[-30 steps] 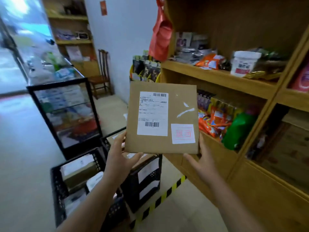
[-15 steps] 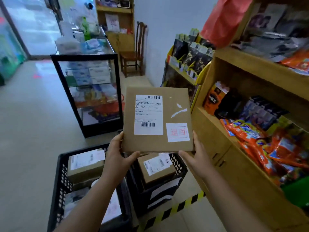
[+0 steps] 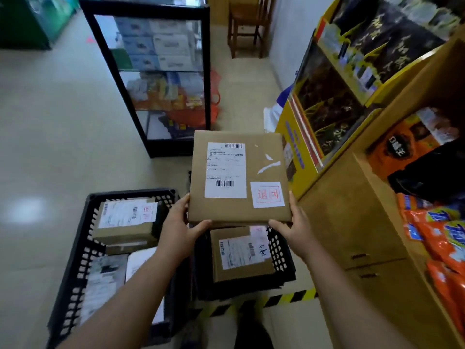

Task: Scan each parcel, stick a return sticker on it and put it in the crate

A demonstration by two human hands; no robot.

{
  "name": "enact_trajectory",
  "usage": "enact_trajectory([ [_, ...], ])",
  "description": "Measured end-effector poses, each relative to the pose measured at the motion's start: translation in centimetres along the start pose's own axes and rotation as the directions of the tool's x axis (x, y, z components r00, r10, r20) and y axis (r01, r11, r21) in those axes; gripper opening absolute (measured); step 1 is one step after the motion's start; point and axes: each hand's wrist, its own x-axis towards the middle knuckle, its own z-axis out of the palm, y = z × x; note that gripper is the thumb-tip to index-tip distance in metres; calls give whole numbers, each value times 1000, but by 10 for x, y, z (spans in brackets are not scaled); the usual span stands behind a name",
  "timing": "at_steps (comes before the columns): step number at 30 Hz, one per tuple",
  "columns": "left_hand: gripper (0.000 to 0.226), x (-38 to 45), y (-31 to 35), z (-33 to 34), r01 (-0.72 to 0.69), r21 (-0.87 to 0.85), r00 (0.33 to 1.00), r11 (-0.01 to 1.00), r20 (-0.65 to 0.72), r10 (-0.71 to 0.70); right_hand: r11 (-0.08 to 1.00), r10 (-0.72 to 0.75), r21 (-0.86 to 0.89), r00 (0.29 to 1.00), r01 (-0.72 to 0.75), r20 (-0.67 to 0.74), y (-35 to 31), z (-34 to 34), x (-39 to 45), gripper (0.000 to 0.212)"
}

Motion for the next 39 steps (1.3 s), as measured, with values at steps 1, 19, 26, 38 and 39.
enact_trajectory([
  [1,85,4,-4,8,38,0,999,999,-11,-38,1000,18,-4,999,-18,37,9,2,13,96],
  [19,83,93,-110,106,345,132,938,929,-18,-345,986,159,-89,950,-140,267,125,60,161,99],
  [26,86,112,-120,107,298,133,954,945,-10,-300,989,132,-95,963,-112,236,131,68,175,98],
  [38,88,100,-108,97,281,214,959,936,-24,-282,969,111,-240,965,-53,237,104,54,161,91],
  [39,84,97,-104,93,251,273,967,929,-26,-254,958,84,-287,972,-17,221,97,50,155,87],
])
